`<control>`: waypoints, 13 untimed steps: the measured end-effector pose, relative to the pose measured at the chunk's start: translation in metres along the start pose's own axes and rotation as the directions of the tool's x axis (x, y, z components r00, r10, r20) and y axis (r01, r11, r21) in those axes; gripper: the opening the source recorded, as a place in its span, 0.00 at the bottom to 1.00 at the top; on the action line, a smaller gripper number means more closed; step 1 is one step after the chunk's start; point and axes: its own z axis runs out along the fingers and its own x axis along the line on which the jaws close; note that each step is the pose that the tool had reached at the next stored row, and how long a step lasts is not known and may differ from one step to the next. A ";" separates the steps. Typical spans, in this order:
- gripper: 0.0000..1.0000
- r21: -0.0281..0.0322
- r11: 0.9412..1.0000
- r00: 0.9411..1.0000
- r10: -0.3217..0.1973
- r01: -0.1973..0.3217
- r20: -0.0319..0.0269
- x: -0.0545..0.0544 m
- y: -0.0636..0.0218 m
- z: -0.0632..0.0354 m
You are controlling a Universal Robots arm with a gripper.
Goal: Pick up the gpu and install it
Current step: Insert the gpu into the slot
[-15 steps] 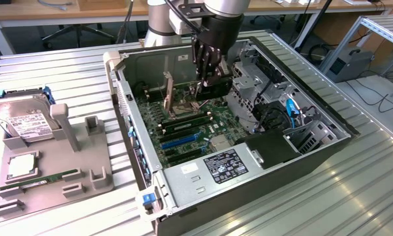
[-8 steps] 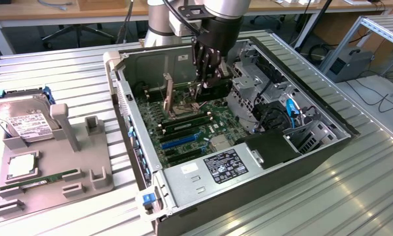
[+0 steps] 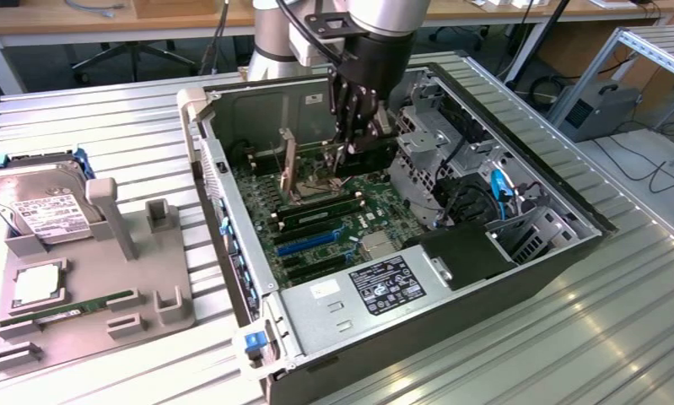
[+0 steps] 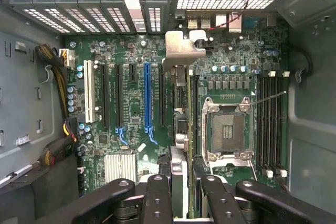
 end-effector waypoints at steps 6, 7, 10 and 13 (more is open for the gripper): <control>0.27 0.000 1.000 1.000 0.000 0.000 0.000 0.001 0.0002 0.0012; 0.27 0.000 1.000 1.000 0.000 0.000 0.000 0.001 0.0003 0.0013; 0.27 0.000 1.000 1.000 0.000 0.000 0.000 0.001 0.0005 0.0020; 0.27 0.000 1.000 1.000 0.000 0.000 0.000 0.001 0.0016 0.0027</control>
